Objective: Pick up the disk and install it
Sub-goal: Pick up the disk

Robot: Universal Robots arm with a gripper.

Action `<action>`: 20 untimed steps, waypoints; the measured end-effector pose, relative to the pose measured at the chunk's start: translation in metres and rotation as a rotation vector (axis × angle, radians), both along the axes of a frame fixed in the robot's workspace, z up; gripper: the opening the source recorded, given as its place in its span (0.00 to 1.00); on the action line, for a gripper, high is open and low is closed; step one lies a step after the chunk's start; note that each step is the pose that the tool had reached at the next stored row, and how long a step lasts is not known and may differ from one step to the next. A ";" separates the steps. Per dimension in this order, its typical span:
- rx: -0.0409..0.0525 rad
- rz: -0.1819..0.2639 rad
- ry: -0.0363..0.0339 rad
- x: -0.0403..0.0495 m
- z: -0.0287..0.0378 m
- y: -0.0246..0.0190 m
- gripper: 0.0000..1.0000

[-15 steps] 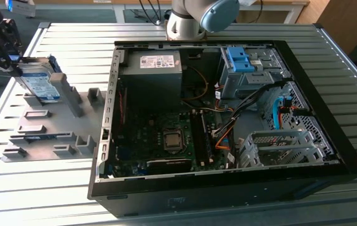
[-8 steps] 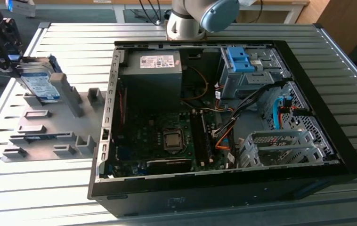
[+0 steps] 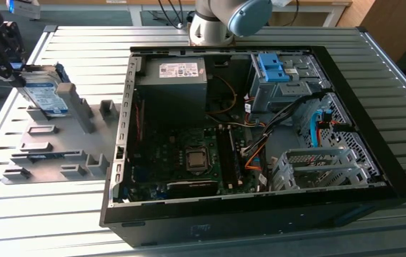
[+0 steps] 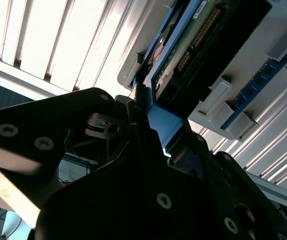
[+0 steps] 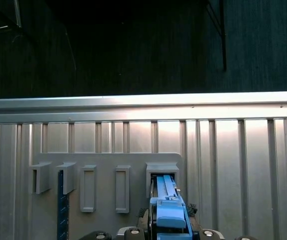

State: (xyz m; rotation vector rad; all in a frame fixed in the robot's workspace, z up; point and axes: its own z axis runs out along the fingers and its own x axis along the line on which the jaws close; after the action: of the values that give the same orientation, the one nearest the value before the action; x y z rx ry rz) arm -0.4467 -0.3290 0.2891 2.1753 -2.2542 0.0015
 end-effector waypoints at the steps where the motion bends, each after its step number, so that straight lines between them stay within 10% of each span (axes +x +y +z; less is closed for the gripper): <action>1: 0.0000 0.000 0.0000 0.0000 0.0000 0.0000 0.37; 20: 0.0000 -0.002 -0.0001 0.0000 0.0066 0.0000 0.36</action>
State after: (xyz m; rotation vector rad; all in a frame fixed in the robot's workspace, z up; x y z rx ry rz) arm -0.4467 -0.3290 0.2957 2.1730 -2.2565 0.0016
